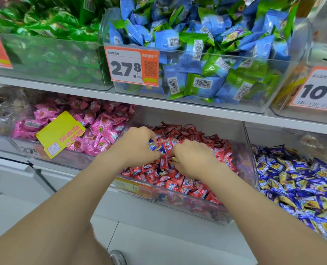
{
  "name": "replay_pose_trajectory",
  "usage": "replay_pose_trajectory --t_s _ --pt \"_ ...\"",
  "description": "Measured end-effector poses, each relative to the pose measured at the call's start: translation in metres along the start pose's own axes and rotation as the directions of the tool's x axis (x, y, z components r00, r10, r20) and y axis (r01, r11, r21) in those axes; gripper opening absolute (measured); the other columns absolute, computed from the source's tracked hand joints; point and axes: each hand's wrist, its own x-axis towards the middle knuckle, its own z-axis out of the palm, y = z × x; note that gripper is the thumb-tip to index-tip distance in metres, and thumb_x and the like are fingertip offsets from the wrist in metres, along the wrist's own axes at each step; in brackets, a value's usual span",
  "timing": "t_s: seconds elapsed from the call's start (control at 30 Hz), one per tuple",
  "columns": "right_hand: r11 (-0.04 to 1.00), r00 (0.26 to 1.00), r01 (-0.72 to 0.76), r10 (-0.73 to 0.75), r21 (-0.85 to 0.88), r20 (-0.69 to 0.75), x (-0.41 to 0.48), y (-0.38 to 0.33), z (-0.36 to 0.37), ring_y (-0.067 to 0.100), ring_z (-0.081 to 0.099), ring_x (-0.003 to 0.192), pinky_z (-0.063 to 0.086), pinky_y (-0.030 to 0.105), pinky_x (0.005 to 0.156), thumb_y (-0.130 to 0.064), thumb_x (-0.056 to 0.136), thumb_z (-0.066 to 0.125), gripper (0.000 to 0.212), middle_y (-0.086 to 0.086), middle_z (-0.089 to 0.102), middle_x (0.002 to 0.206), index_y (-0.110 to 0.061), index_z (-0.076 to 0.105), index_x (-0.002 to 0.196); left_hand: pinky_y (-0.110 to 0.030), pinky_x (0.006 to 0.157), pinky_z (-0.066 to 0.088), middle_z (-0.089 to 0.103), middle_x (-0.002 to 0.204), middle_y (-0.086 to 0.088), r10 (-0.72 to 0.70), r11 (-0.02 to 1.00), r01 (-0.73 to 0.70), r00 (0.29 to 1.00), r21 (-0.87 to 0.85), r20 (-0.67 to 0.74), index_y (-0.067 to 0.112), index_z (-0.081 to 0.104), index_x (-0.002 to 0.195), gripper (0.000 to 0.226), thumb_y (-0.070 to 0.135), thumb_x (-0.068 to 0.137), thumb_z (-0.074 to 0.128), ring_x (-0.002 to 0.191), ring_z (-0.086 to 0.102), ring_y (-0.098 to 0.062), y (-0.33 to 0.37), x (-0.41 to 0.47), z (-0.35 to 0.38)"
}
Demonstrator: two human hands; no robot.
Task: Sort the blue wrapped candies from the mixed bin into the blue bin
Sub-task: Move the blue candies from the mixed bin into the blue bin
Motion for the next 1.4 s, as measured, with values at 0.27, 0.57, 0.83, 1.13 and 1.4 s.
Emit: replay_pose_trajectory --t_s 0.27,0.57,0.83,1.13,1.4 --pt "0.722 0.953 -0.167 0.292 0.672 -0.077 -0.039 0.042 -0.038 0.017 0.062 0.069 0.048 0.028 0.06 -0.031 0.095 0.061 0.017 0.001 0.071 0.074 -0.029 0.072 0.081 -0.034 0.075 0.055 0.072 0.101 0.001 -0.015 0.99 0.013 1.0 -0.137 -0.014 0.025 0.069 0.084 0.026 0.05 0.089 0.076 0.09 0.068 -0.02 0.02 -0.006 0.002" --pt "0.306 0.869 -0.202 0.494 0.93 0.026 -0.145 0.103 -0.047 0.024 0.043 0.059 0.038 0.04 0.056 -0.038 0.1 0.067 0.023 0.017 0.052 0.068 -0.02 0.073 0.088 -0.028 0.05 0.037 0.055 0.052 0.012 0.034 0.859 0.016 0.996 -0.513 0.087 0.019 0.068 0.078 0.028 0.041 0.085 0.083 0.046 0.041 -0.019 0.091 -0.023 0.008" --pt "0.735 0.785 -0.483 0.604 0.476 -0.137 -0.184 0.183 0.005 0.027 0.059 0.103 0.044 0.038 0.083 -0.036 0.082 0.085 0.036 -0.003 0.059 0.098 -0.035 0.066 0.113 -0.012 0.074 0.041 0.068 0.081 0.023 0.316 0.848 -0.355 0.935 -0.393 -0.163 0.037 0.071 0.106 0.018 0.037 0.088 0.073 0.078 0.061 0.001 0.195 -0.017 0.042" --pt "0.701 0.721 -0.525 0.668 0.482 -0.187 -0.203 0.205 0.016 0.031 0.064 0.116 0.046 0.037 0.092 -0.027 0.1 0.065 0.032 0.009 0.071 0.122 -0.02 0.07 0.131 -0.041 0.104 0.048 0.061 0.123 0.0 0.455 0.882 -0.441 0.889 -0.169 0.055 0.028 0.058 0.138 0.056 0.046 0.086 0.073 0.119 0.057 -0.024 0.274 0.023 0.101" --pt "0.634 0.715 -0.287 0.64 0.718 -0.28 -0.206 0.154 -0.016 0.004 0.068 0.073 0.051 0.015 0.067 -0.009 0.097 0.058 0.028 -0.012 0.075 0.08 -0.03 0.077 0.1 -0.042 0.093 0.047 0.058 0.106 0.007 0.596 0.792 -0.606 0.793 -0.073 -0.125 0.029 0.064 0.11 0.016 0.025 0.094 0.059 0.103 0.052 -0.018 0.242 0.011 0.082"
